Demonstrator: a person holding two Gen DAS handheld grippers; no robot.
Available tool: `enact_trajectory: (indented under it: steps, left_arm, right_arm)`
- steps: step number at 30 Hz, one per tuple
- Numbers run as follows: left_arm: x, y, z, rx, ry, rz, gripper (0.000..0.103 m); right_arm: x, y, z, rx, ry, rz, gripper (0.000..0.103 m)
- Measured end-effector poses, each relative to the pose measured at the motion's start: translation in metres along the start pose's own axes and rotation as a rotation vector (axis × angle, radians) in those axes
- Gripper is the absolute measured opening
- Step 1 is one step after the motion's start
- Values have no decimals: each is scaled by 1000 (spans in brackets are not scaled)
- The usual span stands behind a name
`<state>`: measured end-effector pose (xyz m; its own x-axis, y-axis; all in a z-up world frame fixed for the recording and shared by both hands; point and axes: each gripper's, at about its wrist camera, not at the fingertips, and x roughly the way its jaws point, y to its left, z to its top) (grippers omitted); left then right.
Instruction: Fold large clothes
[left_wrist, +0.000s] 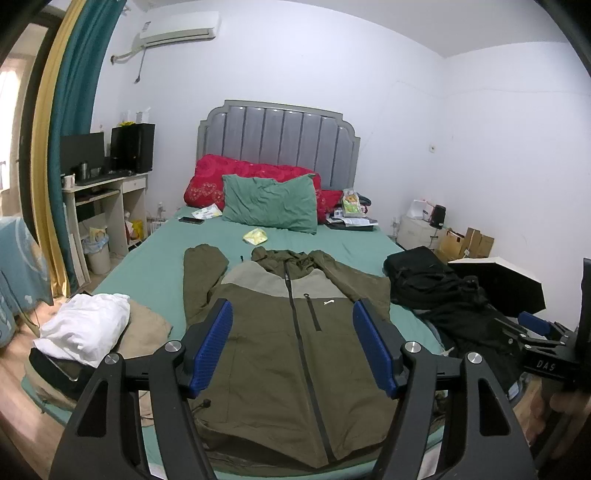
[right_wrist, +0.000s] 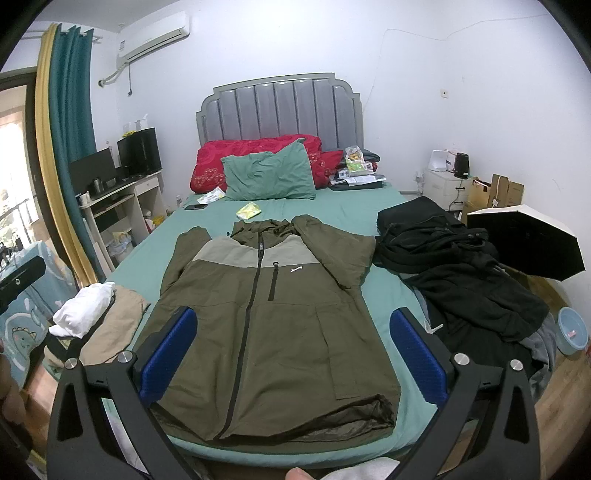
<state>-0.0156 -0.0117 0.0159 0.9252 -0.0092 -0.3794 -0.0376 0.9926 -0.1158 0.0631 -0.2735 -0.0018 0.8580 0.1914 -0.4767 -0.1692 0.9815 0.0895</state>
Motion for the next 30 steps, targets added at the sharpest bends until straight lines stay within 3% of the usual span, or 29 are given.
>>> enact_trajectory:
  steps: [14, 19, 30]
  left_arm:
    - [-1, 0, -1, -7, 1, -8, 71]
    - [16, 1, -1, 0, 30, -3, 71]
    - [104, 20, -15, -48, 148, -26, 71]
  right_arm:
    - [2, -3, 0, -1, 6, 1, 103]
    - [18, -14, -1, 4, 32, -9, 103]
    - [138, -43, 21, -28, 120, -54, 103]
